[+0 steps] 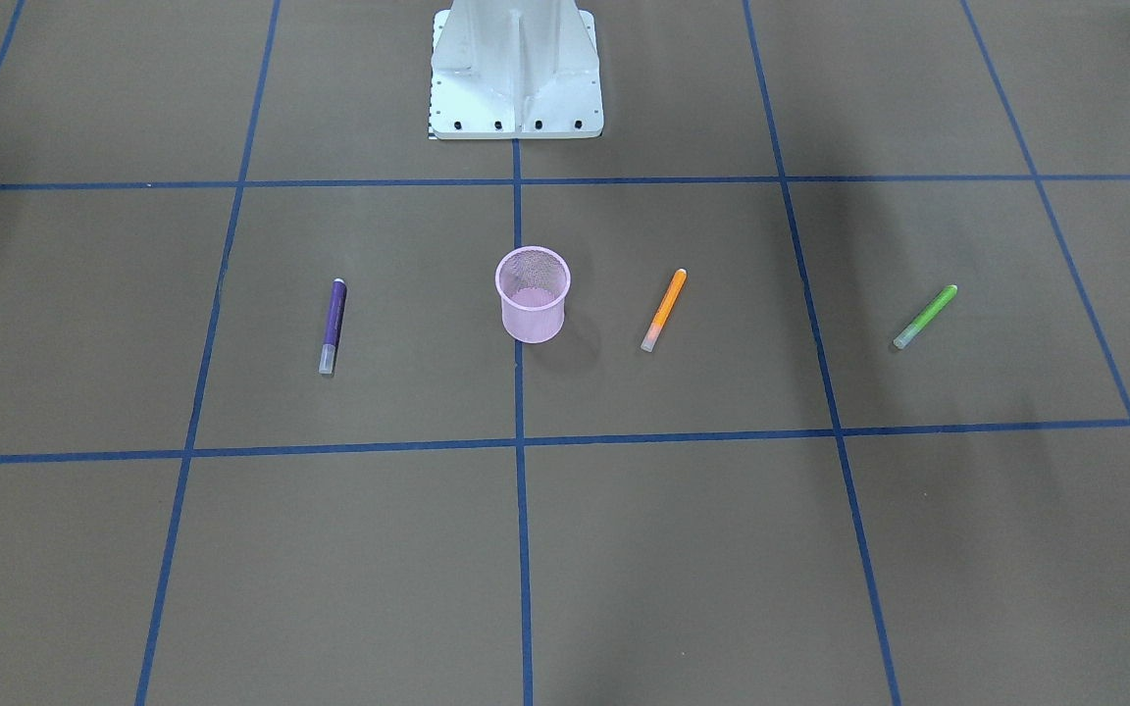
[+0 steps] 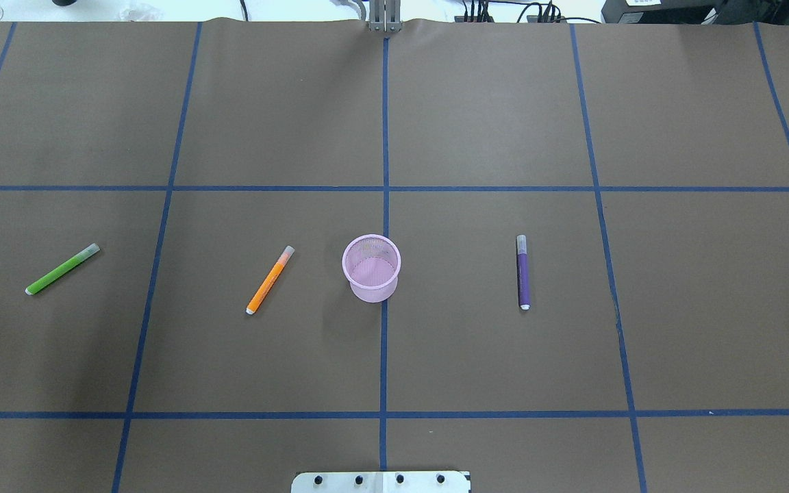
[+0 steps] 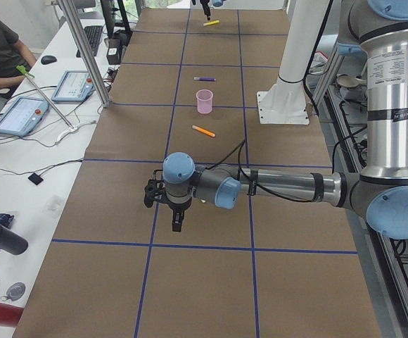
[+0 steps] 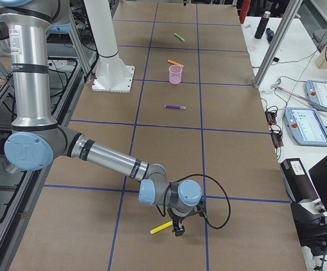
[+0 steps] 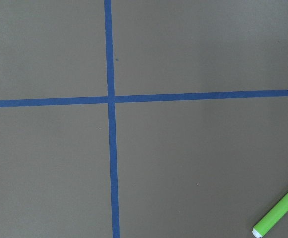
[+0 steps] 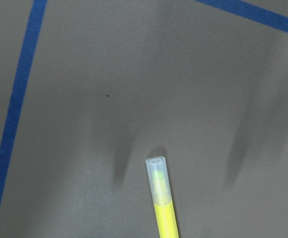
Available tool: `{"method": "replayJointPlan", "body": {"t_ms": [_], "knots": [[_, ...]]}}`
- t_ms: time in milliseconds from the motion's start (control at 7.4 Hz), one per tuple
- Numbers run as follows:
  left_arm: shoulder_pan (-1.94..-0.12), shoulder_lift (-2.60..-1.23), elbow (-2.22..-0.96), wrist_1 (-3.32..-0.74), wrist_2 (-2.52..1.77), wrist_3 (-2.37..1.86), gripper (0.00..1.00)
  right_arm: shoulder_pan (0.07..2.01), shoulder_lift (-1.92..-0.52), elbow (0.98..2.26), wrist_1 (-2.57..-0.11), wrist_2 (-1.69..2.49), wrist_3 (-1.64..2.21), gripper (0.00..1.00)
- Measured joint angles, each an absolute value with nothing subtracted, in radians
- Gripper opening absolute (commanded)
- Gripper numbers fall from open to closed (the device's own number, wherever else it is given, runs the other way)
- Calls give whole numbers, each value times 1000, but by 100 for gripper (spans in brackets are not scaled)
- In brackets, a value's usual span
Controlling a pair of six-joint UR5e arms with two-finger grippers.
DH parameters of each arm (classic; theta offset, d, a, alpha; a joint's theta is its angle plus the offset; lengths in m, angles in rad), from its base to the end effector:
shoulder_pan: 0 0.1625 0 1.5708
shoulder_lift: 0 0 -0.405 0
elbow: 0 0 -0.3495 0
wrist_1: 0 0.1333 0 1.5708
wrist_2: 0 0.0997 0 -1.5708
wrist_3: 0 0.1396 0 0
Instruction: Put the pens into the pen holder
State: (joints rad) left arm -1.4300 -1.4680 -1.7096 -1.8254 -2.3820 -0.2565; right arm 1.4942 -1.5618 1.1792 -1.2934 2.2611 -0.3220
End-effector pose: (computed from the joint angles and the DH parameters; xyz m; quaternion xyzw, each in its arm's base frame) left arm 0.0287 -0.4310 0.6163 0.0534 0.4090 0.0045 0.9110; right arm 0.0125 -0.4179 0.8155 -0.0078 -0.3414 -0.1686 0.9246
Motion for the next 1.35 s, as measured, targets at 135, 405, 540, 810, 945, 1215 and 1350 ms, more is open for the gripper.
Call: {"method": "replayJointPlan", "body": {"t_ms": [135,405,540,810,945,1215,1350], "knots": [[-1430,-1468,-1710,-1825,-2383,-257,100,1494,-1569,1148,-1218,2247,-323,81],[-1430,-1468,-1709,-1825,-2384,-256,100,1494,-1574,1088,-1096,2231,-320,78],[-1430,-1468,-1710,-1826,-2384,-256,100,1494,-1572,1081,-1081,2235,-303,78],[-1430,-1469,-1711,-1827,-2385,-257,100,1492,-1568,1084,-1075,2296,-226,78],[-1430,-1469,-1711,-1827,-2385,-257,100,1487,-1569,1080,-1074,2313,-212,78],[-1430,-1470,-1711,-1827,-2385,-257,100,1468,-1572,1078,-1073,2293,-215,64],[-1430,-1470,-1710,-1826,-2385,-258,100,1461,-1572,1078,-1072,2277,-220,55]]}}
